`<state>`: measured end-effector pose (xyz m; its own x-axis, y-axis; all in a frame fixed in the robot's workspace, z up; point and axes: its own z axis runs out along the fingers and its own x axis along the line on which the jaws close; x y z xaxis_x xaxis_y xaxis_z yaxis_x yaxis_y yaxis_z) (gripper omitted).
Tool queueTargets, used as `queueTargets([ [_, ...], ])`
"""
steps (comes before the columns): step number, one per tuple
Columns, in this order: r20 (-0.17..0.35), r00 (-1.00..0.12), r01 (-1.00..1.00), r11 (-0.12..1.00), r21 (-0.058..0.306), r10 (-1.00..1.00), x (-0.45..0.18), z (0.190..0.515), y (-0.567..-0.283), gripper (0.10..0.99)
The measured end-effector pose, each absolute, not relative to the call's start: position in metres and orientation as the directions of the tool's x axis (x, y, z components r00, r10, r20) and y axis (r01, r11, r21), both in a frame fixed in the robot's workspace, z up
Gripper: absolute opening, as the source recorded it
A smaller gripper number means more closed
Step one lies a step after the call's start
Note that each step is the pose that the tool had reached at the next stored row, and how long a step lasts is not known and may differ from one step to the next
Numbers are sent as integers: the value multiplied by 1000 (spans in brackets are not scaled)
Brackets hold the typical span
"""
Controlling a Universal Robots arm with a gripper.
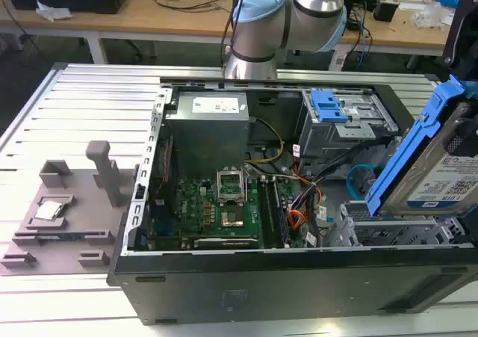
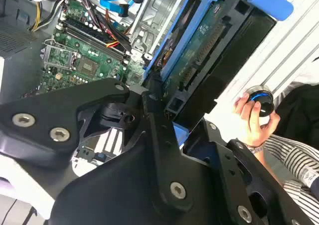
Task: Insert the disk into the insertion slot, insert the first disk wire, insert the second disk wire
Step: 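Insert the disk into the insertion slot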
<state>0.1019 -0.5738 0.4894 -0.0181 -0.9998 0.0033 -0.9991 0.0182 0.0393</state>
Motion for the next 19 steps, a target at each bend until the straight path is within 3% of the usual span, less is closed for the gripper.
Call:
queueTargets([
  [19, 3, -18, -999, 18, 39, -1000, 102, 473, -574, 365],
])
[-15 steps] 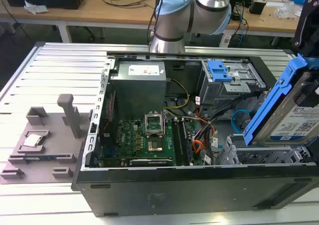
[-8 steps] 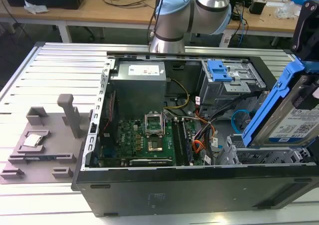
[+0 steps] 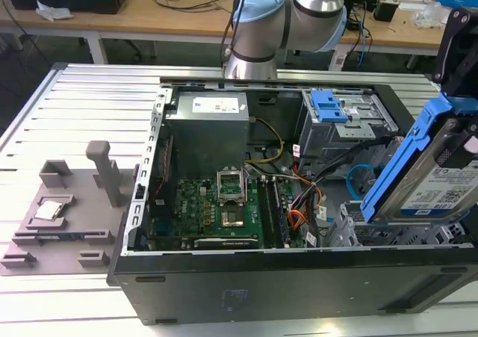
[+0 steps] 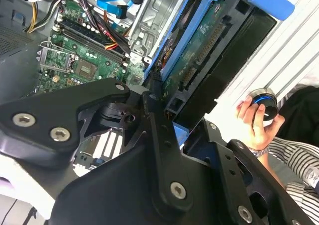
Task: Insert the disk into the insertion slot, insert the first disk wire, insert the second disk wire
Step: 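Insert the disk into the insertion slot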
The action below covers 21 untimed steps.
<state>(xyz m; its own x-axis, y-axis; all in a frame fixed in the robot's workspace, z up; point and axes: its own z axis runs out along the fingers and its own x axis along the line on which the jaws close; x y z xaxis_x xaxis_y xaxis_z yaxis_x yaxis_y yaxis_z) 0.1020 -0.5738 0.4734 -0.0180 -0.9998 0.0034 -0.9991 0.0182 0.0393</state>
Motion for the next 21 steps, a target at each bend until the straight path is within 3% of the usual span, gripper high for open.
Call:
queueTargets([
  [10, 3, -18, -999, 18, 39, -1000, 102, 465, -574, 365],
  [21, 3, -18, -999, 18, 39, -1000, 105, 455, -553, 365],
])
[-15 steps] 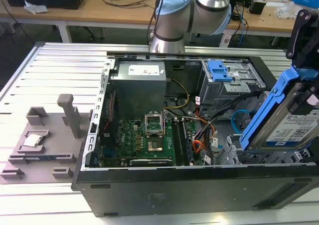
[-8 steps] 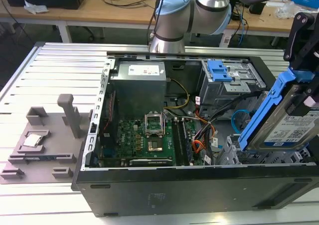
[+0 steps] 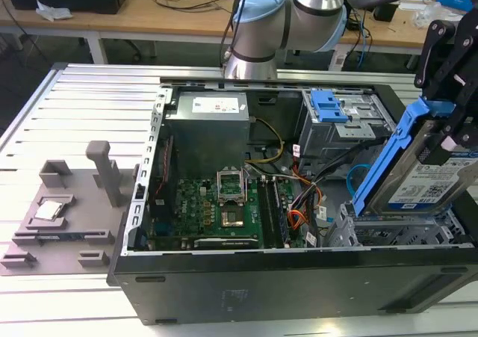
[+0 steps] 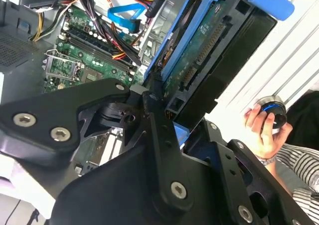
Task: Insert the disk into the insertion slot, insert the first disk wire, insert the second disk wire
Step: 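Insert the disk into the insertion slot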
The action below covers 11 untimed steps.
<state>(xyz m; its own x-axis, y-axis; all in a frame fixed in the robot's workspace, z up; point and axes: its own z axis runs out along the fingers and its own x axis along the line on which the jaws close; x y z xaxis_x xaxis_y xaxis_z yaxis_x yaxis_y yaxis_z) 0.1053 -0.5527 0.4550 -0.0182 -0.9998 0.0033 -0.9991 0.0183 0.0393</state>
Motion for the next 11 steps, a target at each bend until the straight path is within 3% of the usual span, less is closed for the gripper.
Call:
queueTargets([
  [11, 3, -18, -999, 18, 39, -1000, 109, 441, -547, 365],
])
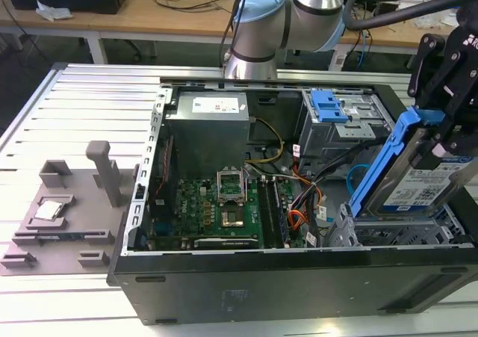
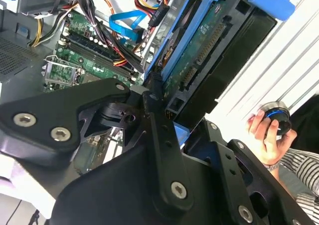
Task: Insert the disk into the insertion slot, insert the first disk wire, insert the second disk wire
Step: 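Insert the disk into the insertion slot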
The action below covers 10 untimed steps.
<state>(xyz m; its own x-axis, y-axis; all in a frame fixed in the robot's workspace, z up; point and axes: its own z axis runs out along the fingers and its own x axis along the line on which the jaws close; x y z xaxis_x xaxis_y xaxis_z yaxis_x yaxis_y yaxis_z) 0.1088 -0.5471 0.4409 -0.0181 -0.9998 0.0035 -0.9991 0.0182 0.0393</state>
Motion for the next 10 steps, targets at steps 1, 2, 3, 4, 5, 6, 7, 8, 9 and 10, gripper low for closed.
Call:
queueTargets([
  [1, 3, -18, -999, 18, 39, -1000, 109, 440, -546, 365],
  [2, 3, -18, -999, 18, 39, -1000, 109, 439, -546, 365],
  [3, 3, -18, -999, 18, 39, -1000, 109, 437, -545, 365],
  [4, 3, -18, -999, 18, 39, -1000, 109, 435, -545, 365],
  [5, 3, -18, -999, 18, 39, -1000, 109, 434, -545, 365],
  [6, 3, -18, -999, 18, 39, -1000, 109, 433, -545, 365],
  [7, 3, -18, -999, 18, 39, -1000, 109, 431, -545, 365],
  [8, 3, -18, -999, 18, 39, -1000, 109, 429, -545, 365],
  [9, 3, -18, -999, 18, 39, -1000, 109, 426, -545, 365],
  [10, 3, -18, -999, 18, 39, -1000, 109, 424, -545, 365],
])
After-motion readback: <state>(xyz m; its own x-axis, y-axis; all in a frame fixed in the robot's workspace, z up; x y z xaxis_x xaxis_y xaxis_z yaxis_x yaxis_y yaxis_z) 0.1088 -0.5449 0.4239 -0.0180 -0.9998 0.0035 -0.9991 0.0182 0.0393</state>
